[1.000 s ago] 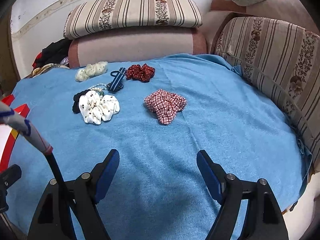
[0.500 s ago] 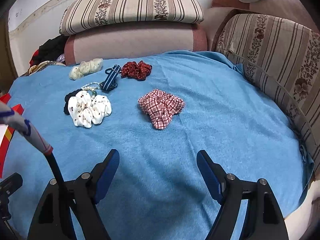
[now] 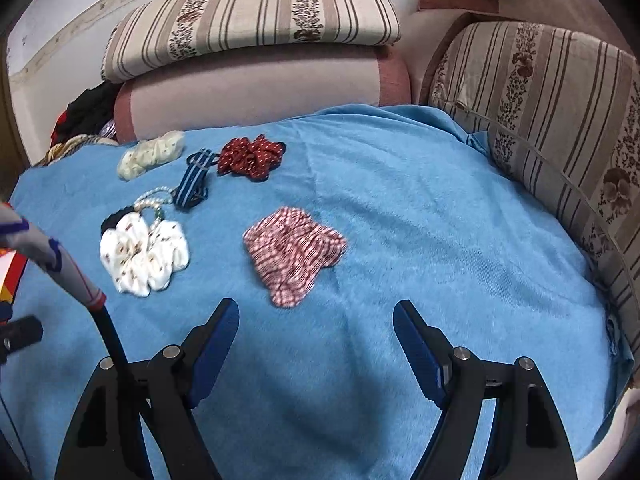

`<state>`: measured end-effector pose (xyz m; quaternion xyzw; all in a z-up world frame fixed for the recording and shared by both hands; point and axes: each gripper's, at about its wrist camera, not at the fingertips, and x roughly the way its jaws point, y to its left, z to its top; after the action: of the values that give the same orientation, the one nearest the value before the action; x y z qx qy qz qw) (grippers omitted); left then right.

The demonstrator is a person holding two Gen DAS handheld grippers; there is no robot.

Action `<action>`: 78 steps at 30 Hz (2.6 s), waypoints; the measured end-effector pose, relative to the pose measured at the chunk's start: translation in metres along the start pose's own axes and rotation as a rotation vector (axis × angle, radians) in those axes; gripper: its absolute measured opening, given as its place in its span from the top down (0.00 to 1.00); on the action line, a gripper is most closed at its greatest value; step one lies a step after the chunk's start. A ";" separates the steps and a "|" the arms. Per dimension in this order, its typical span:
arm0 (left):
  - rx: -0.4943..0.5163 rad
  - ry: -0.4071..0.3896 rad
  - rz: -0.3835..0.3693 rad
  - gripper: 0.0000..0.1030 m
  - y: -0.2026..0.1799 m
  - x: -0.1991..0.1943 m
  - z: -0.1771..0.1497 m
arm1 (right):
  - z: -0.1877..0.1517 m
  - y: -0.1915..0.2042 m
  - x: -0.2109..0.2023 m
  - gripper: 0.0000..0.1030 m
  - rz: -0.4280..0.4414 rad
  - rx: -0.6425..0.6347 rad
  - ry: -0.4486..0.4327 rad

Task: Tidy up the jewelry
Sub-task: 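Grasp the white cherry scrunchie with left tool while right tool grasps red plaid scrunchie, then release both scrunchies onto the white red-rimmed tray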

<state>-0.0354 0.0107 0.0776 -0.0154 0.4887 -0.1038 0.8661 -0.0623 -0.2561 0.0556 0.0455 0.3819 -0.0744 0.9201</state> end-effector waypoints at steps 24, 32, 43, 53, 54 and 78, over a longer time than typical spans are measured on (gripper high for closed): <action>-0.062 0.123 -0.189 0.93 -0.033 0.071 0.041 | 0.027 0.013 0.063 0.87 0.140 -0.043 0.126; -0.067 0.010 -0.164 0.93 0.031 -0.022 0.023 | 0.032 0.055 -0.001 0.88 0.234 -0.128 0.076; -0.271 -0.054 0.143 0.93 0.226 -0.084 -0.001 | 0.032 0.235 -0.047 0.88 0.530 -0.334 0.113; -0.403 -0.025 0.296 0.93 0.350 -0.056 0.007 | 0.025 0.409 -0.007 0.88 0.662 -0.442 0.207; -0.416 -0.019 0.296 0.93 0.358 -0.051 0.010 | 0.023 0.420 -0.003 0.88 0.663 -0.455 0.215; -0.403 -0.116 0.274 0.47 0.315 -0.098 0.015 | 0.026 0.318 -0.012 0.38 0.572 -0.349 0.136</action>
<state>-0.0201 0.3370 0.1273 -0.1271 0.4464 0.1152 0.8782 0.0023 0.0544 0.0908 -0.0025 0.4210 0.2564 0.8701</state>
